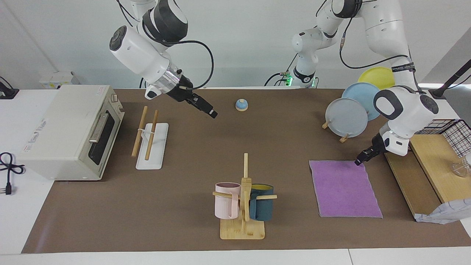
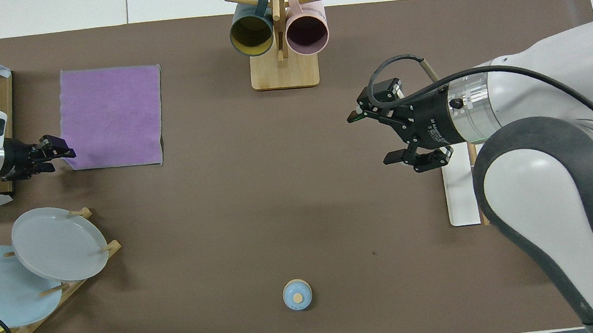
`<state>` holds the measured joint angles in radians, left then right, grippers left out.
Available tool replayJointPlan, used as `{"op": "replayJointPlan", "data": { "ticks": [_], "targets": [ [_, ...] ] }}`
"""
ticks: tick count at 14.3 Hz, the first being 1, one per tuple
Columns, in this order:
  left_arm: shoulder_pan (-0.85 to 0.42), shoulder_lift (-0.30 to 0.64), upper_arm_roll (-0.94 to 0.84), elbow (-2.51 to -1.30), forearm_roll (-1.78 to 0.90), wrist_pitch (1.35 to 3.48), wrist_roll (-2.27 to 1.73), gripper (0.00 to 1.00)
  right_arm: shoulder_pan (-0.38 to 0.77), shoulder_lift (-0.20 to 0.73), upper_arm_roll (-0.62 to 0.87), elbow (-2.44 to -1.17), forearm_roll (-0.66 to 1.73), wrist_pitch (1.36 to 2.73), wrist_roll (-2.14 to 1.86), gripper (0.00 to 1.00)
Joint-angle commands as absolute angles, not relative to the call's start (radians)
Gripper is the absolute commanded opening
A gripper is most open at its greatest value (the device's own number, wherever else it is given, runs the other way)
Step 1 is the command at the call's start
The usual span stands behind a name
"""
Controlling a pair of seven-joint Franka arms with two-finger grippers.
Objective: Fold towel and hang on rack
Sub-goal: 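Move the left gripper to the purple towel while the right gripper advances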
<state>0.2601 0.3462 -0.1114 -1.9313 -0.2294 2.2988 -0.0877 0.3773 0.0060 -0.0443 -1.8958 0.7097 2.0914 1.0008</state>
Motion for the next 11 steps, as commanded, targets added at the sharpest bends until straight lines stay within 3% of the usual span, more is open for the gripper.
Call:
{"op": "replayJointPlan", "data": {
  "ticks": [1,4,8,9,11],
  "targets": [
    [0.270,0.367,-0.115,-1.924,-0.244,2.321,-0.114,0.57,0.412,-0.025,-0.044,-1.943,0.776,2.135,1.083,1.00],
    [0.272,0.367,-0.115,-1.924,-0.244,2.321,-0.114,0.43,0.472,-0.025,-0.044,-1.979,0.824,2.258,1.144,1.00],
    [0.282,0.367,-0.115,-1.927,-0.244,2.319,-0.114,0.05,0.529,-0.006,-0.044,-1.996,0.831,2.351,1.152,1.00],
    [0.282,0.367,-0.115,-1.927,-0.244,2.319,-0.114,0.00,0.537,-0.005,-0.044,-2.000,0.831,2.359,1.154,1.00],
    [0.282,0.367,-0.115,-1.925,-0.244,2.319,-0.114,0.00,0.537,-0.005,-0.043,-2.000,0.833,2.361,1.176,1.00]
  ]
}}
